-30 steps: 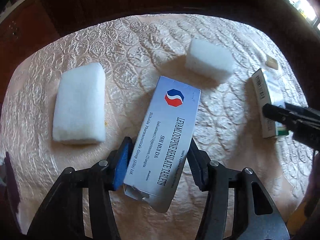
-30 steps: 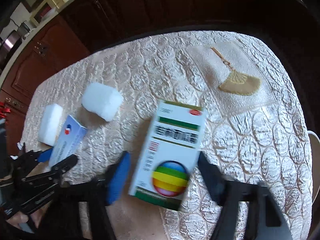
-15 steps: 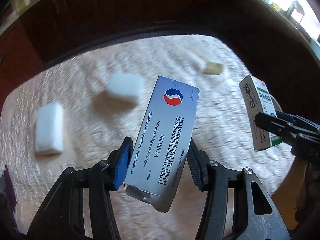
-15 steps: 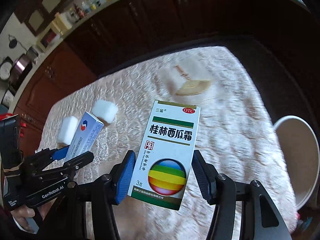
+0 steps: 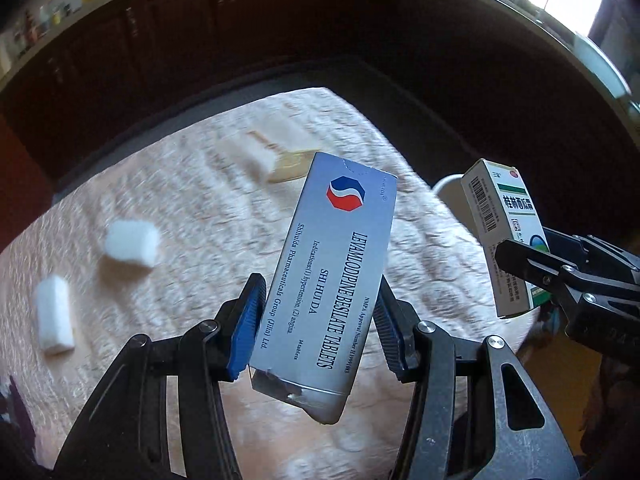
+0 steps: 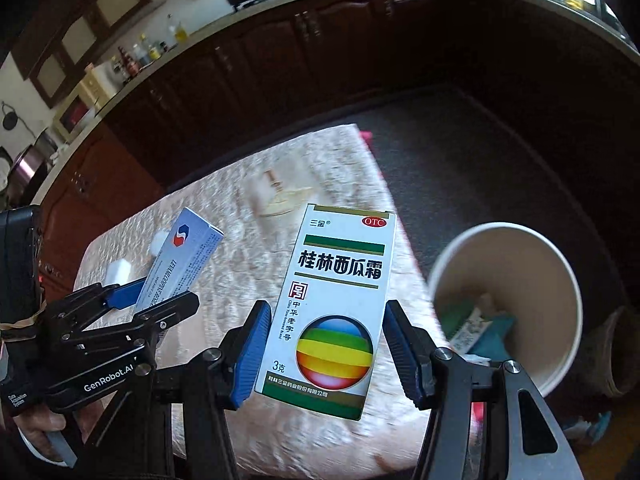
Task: Collect trash
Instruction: 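Lift both medicine boxes and carry them over the white bucket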
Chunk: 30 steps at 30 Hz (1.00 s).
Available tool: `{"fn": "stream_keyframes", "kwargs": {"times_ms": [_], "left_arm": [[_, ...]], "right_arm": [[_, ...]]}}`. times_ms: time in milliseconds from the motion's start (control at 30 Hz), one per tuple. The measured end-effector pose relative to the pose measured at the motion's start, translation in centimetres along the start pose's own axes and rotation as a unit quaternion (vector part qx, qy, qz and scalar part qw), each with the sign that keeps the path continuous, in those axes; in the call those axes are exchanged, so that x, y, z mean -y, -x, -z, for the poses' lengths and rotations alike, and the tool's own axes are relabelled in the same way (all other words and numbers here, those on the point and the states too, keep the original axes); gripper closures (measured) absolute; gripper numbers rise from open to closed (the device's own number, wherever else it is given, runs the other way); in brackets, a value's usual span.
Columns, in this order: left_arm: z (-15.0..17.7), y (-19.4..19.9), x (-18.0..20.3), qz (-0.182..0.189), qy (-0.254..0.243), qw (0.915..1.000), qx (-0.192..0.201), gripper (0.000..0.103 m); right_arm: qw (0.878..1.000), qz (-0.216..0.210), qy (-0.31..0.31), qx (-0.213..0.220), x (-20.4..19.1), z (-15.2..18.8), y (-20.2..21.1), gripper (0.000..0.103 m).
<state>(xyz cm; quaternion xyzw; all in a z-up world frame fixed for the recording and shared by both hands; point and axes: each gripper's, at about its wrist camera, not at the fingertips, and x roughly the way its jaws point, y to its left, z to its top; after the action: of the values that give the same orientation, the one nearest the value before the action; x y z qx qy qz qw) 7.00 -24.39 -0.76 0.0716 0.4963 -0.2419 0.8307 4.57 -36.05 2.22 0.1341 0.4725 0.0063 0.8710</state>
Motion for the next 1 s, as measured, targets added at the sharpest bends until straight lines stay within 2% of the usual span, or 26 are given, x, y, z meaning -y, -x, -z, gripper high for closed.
{"fn": "stream_keyframes", "kwargs": {"times_ms": [567, 1000], "left_arm": [[-3.0, -2.1, 11.2, 0.041, -0.079, 0.9960, -0.011, 0.052], [-3.6, -5.2, 15.3, 0.059, -0.102, 0.9922, -0.040, 0.052]], "right_arm": [[0.993, 0.049, -0.109, 0.017, 12.2, 3.0, 4.0, 0.047], [0.982, 0.067, -0.177, -0.006, 17.8, 5.3, 2.4, 0.048]]}}
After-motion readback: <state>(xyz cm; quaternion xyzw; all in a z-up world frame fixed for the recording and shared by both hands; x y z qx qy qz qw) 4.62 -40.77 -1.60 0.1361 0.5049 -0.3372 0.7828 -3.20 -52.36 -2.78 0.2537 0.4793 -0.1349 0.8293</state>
